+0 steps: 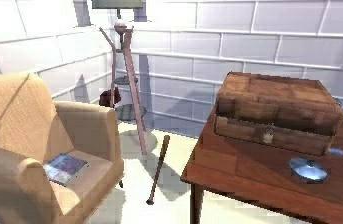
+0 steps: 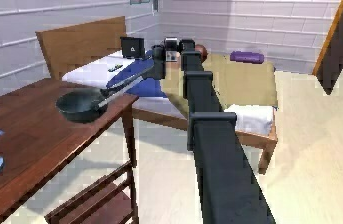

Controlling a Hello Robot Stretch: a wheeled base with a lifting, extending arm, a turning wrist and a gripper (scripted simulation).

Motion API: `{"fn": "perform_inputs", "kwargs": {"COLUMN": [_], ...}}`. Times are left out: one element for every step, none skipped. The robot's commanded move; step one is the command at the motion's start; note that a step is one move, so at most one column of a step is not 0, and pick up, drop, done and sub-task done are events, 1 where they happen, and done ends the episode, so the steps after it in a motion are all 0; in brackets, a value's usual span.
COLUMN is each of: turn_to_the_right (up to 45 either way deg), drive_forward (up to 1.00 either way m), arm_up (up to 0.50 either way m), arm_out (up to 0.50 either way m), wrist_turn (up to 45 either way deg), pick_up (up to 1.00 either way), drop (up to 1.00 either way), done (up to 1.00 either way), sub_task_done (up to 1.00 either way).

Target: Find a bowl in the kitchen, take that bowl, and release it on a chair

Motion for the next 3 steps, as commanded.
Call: {"fn": "perform_inputs", "kwargs": {"turn_to_the_right": [0.0,0.0,0.0], "drive_forward": [0.00,0.00,0.00], "arm_up": [0.00,0.00,0.00], "arm_out": [0.00,-0.10,0.00], "wrist_turn": [0.0,0.0,0.0], "pick_up": [0.00,0.00,0.00], "drop": [1.00,0.00,0.00], "done": [0.00,0.00,1.00], "sub_task_done": [0.00,0.00,0.00]}}
